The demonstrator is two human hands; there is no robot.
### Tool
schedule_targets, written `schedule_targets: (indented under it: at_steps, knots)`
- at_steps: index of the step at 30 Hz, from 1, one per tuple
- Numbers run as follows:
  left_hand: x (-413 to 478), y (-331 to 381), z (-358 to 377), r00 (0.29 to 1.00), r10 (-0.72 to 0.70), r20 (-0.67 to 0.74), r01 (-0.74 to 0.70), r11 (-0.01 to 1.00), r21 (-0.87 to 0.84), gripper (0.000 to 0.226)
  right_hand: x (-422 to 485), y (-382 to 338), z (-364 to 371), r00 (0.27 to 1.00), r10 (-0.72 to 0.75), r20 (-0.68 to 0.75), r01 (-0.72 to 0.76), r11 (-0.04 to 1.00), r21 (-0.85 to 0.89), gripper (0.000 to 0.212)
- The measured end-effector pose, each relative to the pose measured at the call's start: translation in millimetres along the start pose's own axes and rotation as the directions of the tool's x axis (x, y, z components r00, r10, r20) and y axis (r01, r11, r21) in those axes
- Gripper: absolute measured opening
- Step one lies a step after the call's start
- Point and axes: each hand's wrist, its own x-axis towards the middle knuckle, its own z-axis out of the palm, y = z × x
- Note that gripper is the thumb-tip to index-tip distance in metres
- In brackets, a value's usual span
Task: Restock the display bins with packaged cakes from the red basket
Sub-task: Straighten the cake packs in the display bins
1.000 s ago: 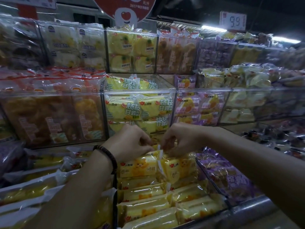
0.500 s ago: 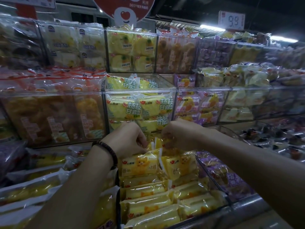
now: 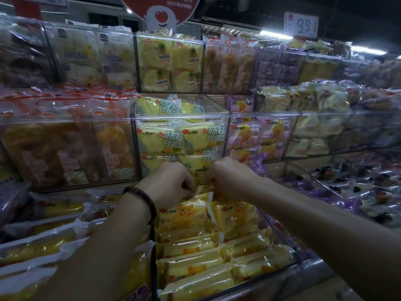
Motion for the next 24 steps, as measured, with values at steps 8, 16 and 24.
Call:
schedule_targets:
  at_steps: [8, 16, 24]
  knots:
    - [-10, 5, -16, 0.996, 0.035, -0.088, -0.05, 0.984, -0.173, 0.015, -28, 28, -39, 0.997, -0.08, 0.001, 0.077, 0.96, 0.269, 0.017]
    - [-19, 17, -22, 0.986, 0.076, 0.15, -0.063, 0.994, -0.093, 0.047, -68, 32, -40, 0.953, -0.218, 0.21, 0.172, 0.961, 0.217, 0.055]
    - [-20, 18, -26, 0.983, -0.009, 0.184, 0.02, 0.998, -0.06, 0.049, -66, 16, -24, 0.993, -0.109, -0.033, 0.107, 0.992, -0.064, 0.042]
